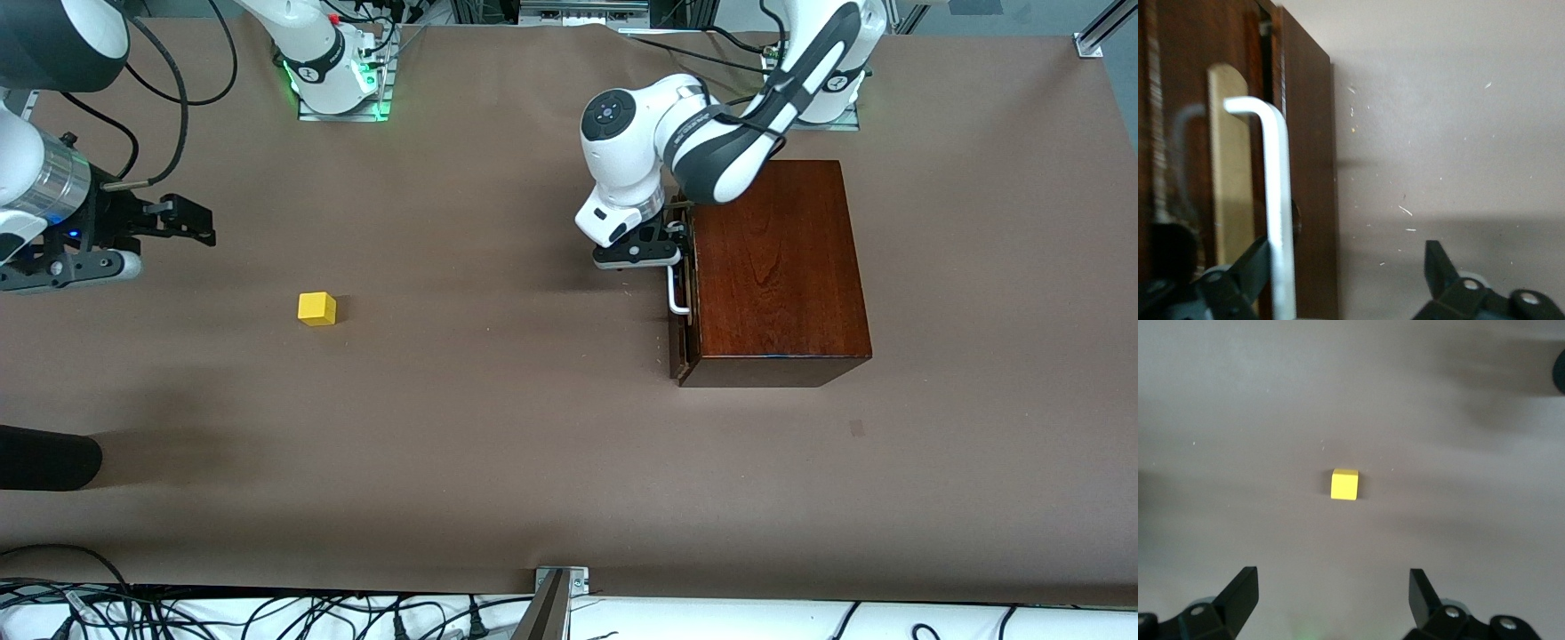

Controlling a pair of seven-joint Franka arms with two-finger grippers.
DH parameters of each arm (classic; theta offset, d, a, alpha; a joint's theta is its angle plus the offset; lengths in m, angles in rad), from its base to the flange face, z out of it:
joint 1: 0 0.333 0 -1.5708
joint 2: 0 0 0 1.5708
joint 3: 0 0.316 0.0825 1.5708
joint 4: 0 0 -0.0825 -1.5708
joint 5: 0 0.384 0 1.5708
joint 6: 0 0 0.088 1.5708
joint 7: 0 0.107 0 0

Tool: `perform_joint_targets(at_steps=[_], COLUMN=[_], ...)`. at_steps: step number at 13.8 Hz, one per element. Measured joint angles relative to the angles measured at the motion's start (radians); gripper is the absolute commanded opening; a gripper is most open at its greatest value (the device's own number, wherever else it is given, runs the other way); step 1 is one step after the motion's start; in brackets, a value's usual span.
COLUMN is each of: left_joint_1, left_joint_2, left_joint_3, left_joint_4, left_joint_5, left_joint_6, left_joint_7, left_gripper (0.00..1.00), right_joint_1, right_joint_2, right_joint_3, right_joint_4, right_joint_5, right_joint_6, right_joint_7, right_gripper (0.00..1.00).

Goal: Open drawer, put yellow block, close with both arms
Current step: 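Pull the drawer open with the left gripper while the right gripper grasps the cube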

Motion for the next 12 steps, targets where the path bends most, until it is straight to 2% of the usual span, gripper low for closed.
perform_joint_targets(at_steps=[5, 12], left_joint_1=[-0.001, -0.025], left_joint_2=[0.022, 0.024], left_joint_3=[0.002, 0.009], left_joint_4=[-0.005, -0.005], left_joint_5=[0.010, 0.013], left_joint_6=[0.014, 0.064], left_joint_7=[-0.018, -0.052], left_gripper=[1.00, 1.00], right_joint_1=[0.003, 0.005], right_joint_2=[0.008, 0.020], right_joint_3=[0.004, 0.009], right_joint_4=[-0.022, -0.156], right_joint_5=[-0.004, -0.004], right_joint_6=[0.058, 0.223], right_joint_7=[0.003, 0.034], right_gripper=[1.00, 1.00])
